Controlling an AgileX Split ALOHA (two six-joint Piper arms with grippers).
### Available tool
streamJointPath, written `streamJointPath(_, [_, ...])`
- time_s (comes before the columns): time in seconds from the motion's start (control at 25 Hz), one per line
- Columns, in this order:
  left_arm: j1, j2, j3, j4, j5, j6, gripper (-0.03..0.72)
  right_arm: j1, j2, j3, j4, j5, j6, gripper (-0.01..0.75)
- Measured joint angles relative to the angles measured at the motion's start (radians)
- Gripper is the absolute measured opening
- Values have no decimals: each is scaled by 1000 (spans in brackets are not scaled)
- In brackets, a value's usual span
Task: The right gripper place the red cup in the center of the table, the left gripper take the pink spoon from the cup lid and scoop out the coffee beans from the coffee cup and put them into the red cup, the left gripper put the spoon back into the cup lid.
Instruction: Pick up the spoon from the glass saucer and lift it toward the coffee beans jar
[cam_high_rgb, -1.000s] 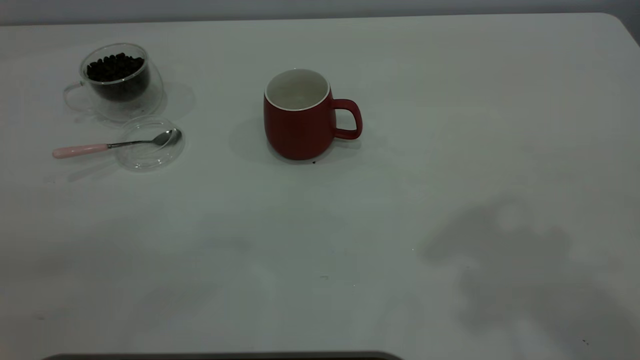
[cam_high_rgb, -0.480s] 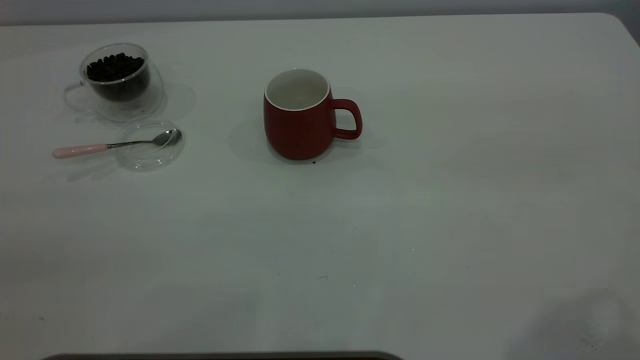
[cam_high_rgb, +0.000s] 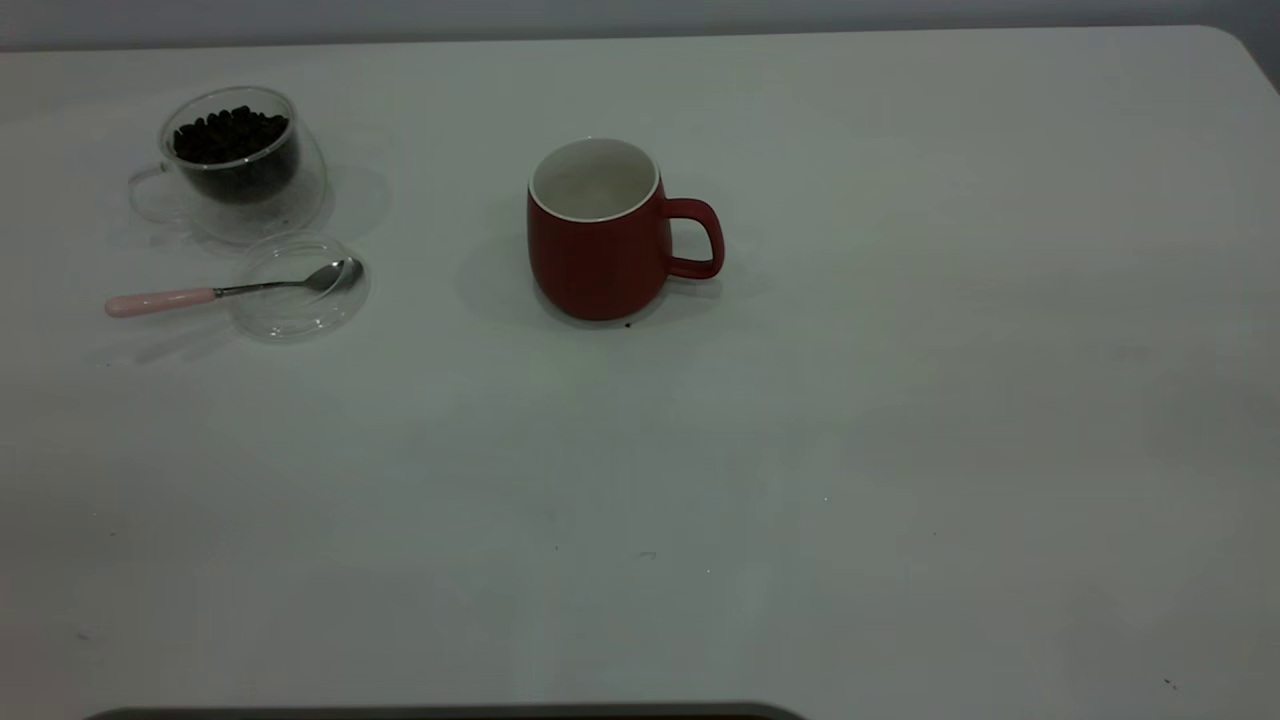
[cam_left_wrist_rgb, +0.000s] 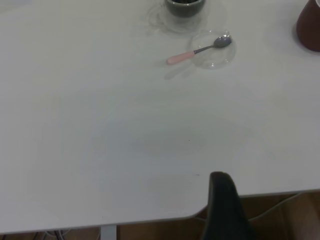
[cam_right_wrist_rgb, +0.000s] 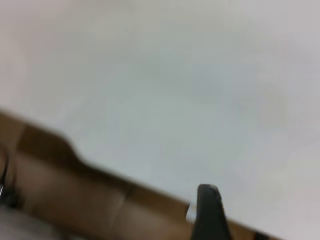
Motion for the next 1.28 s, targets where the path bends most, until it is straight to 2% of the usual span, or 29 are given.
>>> streamJointPath(0.28, [0,0,0,0,0,0,525,-158,-197,0,0,19,0,591])
streamJointPath(0.48, [0,0,0,0,0,4,525,-225,-266,0,0,20,0,591])
streamJointPath(0.68, [0,0,0,0,0,4,525,-239,-307,4,-6,21,0,591])
streamJointPath(1.0, [0,0,0,0,0,3,525,-239,-312,117,-6,-6,27,591])
streamJointPath(1.28, [0,0,0,0,0,3,525,-239,-312,118,-25,-11,27,591])
